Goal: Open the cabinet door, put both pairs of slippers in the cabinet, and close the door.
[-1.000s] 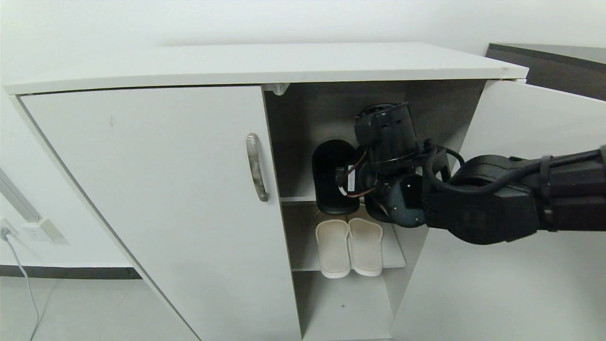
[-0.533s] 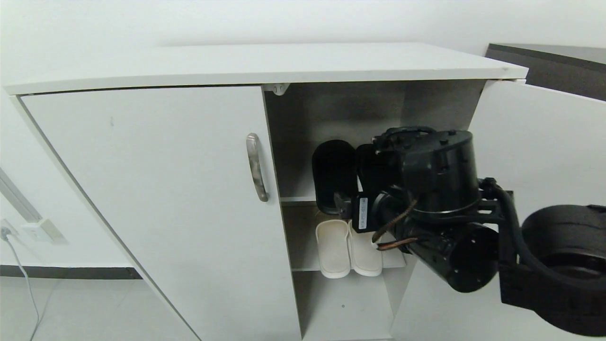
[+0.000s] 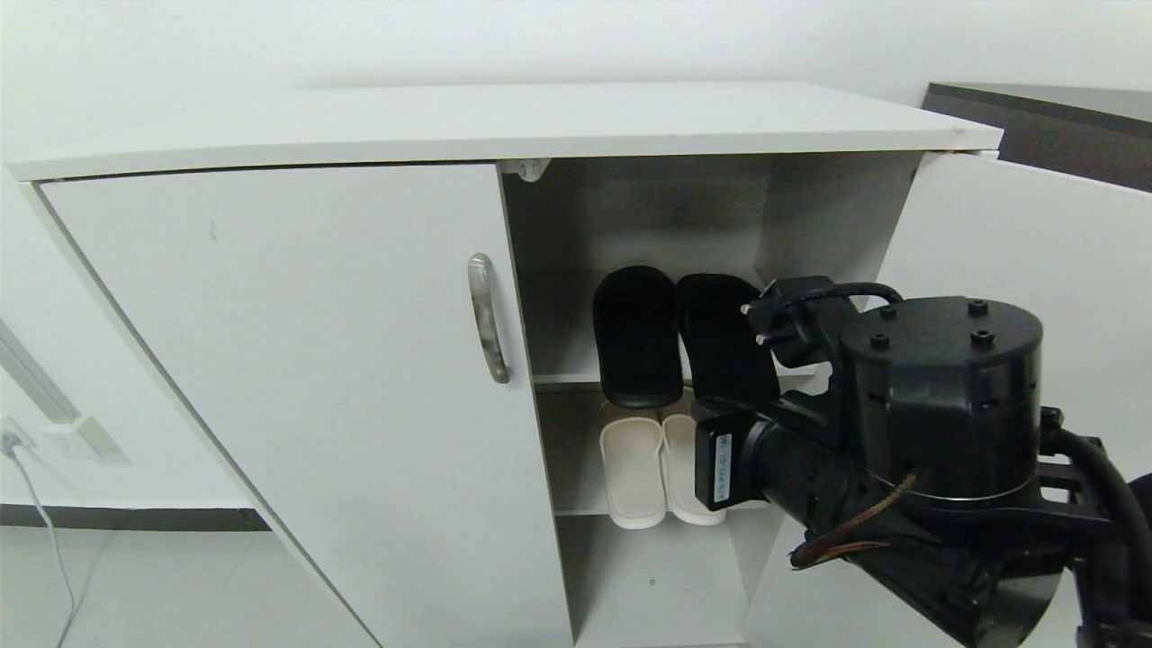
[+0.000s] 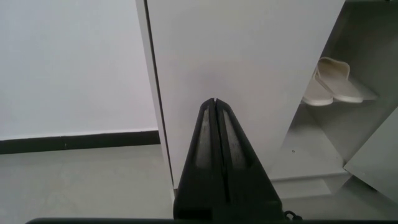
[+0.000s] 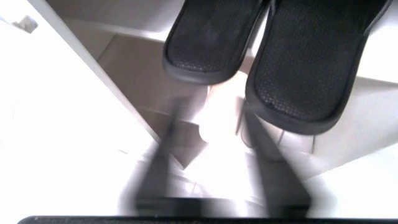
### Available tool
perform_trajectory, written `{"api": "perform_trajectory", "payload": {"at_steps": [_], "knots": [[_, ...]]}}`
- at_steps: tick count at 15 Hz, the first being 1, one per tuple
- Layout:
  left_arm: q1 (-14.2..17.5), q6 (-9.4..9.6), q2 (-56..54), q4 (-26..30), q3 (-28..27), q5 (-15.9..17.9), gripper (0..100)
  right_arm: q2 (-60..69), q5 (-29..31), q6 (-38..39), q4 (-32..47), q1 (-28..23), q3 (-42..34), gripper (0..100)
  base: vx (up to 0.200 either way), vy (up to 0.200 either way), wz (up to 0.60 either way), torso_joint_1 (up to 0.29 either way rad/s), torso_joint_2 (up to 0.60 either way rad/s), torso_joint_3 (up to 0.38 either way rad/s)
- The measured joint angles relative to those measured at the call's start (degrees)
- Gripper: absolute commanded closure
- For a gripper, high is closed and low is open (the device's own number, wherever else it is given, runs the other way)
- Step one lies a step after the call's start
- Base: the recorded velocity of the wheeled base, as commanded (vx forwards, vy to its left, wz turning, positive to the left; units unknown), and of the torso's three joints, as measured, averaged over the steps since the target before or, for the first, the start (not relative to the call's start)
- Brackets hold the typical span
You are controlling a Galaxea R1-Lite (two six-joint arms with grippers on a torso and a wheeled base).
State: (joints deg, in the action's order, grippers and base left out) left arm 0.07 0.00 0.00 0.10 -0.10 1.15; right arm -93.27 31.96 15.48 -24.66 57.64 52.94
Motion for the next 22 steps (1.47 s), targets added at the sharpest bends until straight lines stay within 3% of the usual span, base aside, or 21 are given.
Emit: {"api": "perform_trajectory", "payload": {"at_steps": [7,22], "knots": [[0.0,0.00,0.0,0.0,0.0,0.0,100,0.5,0.3,0.0,0.0,0.4,-0.7,100,0.000,0.000,0.00,0.000,0.00,0.000],[0.0,-0.07,0.0,0.0,0.0,0.0,100,-1.3,0.0,0.0,-0.6,0.0,-2.2,100,-0.200,0.000,0.00,0.002,0.00,0.001]]}}
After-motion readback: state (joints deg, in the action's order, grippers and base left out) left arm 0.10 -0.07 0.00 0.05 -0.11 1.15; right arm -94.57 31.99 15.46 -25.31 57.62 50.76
